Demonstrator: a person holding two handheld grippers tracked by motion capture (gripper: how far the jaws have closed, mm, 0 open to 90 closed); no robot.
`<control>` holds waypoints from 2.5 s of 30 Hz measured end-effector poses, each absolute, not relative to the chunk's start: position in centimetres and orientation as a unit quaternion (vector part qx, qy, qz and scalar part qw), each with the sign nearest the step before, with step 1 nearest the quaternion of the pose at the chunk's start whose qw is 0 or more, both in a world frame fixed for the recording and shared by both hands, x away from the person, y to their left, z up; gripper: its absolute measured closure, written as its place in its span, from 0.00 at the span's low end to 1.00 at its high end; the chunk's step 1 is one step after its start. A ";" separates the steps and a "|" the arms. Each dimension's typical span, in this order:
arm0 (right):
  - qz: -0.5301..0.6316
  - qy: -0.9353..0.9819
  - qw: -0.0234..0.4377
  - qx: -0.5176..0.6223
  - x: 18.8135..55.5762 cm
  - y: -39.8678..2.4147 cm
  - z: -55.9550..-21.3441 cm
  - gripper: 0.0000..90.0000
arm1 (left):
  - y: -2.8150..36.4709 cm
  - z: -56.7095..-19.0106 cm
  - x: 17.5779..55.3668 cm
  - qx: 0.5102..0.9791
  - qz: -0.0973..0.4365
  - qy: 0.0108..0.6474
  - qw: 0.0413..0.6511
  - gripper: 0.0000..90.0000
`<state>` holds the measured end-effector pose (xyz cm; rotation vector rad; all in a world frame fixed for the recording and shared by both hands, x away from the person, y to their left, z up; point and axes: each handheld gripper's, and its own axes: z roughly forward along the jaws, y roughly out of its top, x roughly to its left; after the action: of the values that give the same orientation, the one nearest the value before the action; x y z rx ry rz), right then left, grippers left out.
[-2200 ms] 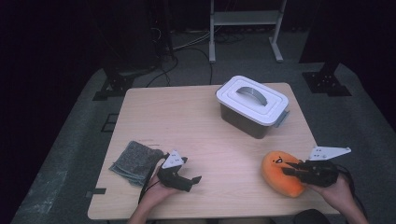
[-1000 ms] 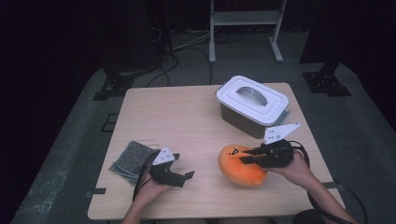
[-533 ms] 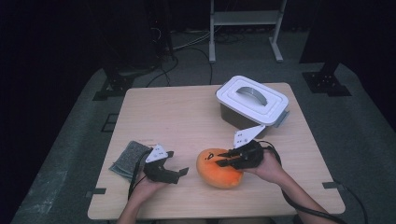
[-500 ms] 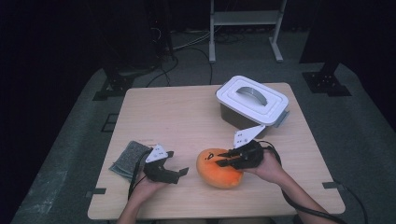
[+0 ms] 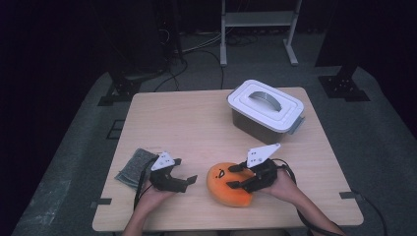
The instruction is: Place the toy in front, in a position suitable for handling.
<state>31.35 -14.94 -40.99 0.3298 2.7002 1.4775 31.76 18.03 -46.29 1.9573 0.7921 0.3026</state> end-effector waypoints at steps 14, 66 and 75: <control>0.493 0.857 0.025 0.146 31.4 -17.6 -42.0 0.40 | 18.4 -44.9 31.6 0.806 0.130 0.314 0.484 0.08; 0.501 0.855 0.011 0.135 30.7 -17.9 -43.6 0.39 | 27.3 -47.2 34.5 0.845 0.150 0.344 0.381 0.84; 0.503 0.854 0.009 0.136 30.7 -17.9 -43.6 0.39 | 24.5 -43.9 33.2 0.829 0.121 0.283 0.466 0.86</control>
<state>30.74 -17.94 -43.62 0.4245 2.6665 1.5709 33.21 24.47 -43.90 2.0352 0.6955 0.2971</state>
